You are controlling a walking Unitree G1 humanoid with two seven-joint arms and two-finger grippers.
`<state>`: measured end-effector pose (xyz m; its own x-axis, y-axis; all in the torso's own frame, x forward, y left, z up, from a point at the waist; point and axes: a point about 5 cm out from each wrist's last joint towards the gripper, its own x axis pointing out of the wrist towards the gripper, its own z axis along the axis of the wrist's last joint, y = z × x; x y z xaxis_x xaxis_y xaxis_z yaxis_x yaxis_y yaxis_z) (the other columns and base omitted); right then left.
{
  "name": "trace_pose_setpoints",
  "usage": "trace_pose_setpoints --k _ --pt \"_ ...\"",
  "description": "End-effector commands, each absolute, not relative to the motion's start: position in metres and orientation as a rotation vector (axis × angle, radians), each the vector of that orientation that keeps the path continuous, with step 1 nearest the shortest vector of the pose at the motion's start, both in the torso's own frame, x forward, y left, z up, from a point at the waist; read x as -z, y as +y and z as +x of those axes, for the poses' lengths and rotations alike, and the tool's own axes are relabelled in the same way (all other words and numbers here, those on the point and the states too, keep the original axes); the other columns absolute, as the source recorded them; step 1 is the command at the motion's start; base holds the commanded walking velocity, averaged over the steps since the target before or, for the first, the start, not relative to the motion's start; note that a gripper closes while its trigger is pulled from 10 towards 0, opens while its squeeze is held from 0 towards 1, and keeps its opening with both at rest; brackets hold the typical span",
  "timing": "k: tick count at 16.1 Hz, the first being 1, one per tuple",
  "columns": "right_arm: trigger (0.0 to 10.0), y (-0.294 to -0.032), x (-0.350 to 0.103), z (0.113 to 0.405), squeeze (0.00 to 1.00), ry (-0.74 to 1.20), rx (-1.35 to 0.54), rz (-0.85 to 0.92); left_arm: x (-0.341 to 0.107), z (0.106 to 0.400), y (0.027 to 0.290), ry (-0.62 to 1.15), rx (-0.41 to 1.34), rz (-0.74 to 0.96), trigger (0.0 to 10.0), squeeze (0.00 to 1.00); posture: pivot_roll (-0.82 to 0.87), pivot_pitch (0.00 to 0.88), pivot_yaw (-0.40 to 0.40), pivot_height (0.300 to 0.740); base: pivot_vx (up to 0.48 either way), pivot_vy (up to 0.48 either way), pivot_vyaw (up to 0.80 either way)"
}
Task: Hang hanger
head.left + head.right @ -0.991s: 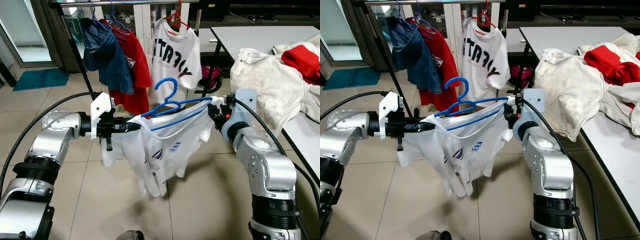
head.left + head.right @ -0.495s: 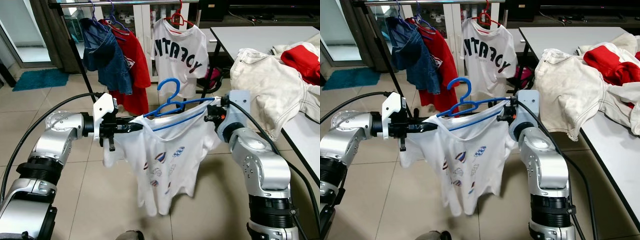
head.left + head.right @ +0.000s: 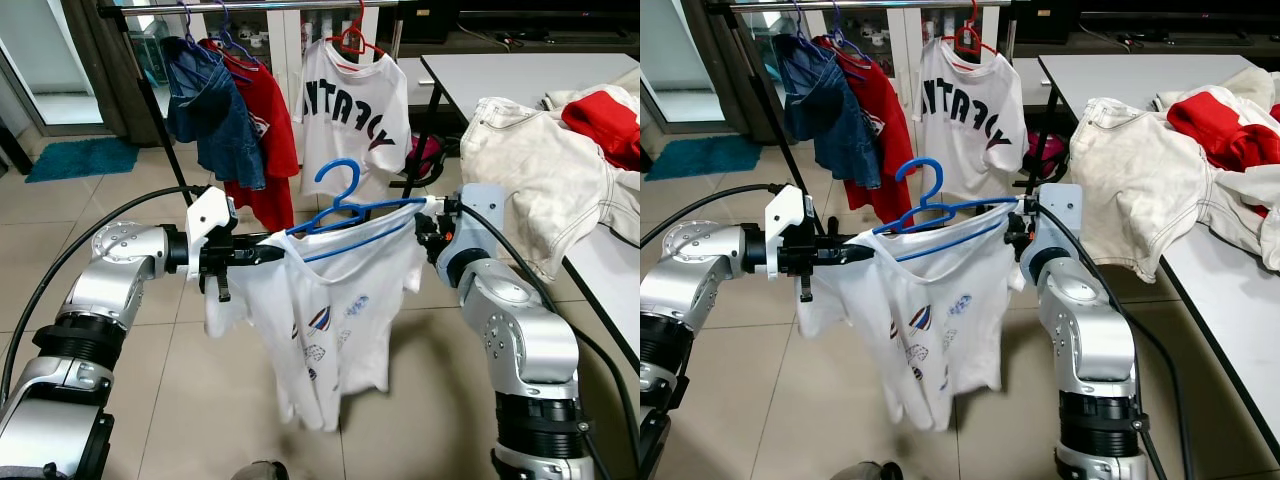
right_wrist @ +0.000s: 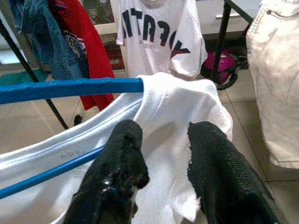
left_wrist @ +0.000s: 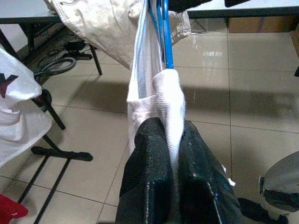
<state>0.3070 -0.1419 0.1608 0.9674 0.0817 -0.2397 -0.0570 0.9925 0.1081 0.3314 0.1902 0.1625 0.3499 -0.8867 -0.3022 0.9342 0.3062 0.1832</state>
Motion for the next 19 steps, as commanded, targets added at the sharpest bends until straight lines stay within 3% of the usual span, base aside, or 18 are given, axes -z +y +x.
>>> trace_pose_setpoints --k 1,9,10,12,14,16,19 --pt "10.0 -0.142 -0.165 0.310 0.00 0.219 -0.062 0.137 -0.168 0.332 0.190 0.128 1.209 0.368 0.0 0.00 -0.18 0.000 0.049 0.740 0.000 0.000 0.00" --pt "10.0 -0.133 -0.161 0.316 0.00 0.236 -0.084 0.172 -0.168 0.332 0.187 0.126 1.222 0.367 0.0 0.00 -0.18 0.000 0.049 0.740 0.000 0.000 0.00" --pt "9.4 -0.133 -0.160 0.317 0.00 0.233 -0.082 0.173 -0.169 0.332 0.186 0.125 1.223 0.366 0.0 0.00 -0.18 0.000 0.049 0.740 0.000 0.000 0.00" --pt "4.7 -0.132 -0.162 0.320 0.00 0.221 -0.087 0.181 -0.169 0.332 0.186 0.125 1.225 0.365 0.0 0.00 -0.18 0.000 0.048 0.740 0.000 0.000 0.00" --pt "3.1 -0.131 -0.163 0.321 0.00 0.217 -0.091 0.184 -0.169 0.332 0.187 0.126 1.225 0.365 0.0 0.00 -0.18 0.000 0.048 0.740 0.000 0.000 0.00" --pt "2.7 -0.132 -0.162 0.322 0.00 0.216 -0.088 0.186 -0.169 0.331 0.185 0.125 1.232 0.363 0.0 0.00 -0.18 0.000 0.047 0.740 0.000 0.000 0.00" --pt "0.6 -0.133 -0.162 0.324 0.00 0.209 -0.080 0.186 -0.168 0.331 0.185 0.127 1.235 0.364 0.0 0.00 -0.18 0.000 0.047 0.740 0.000 0.000 0.00"
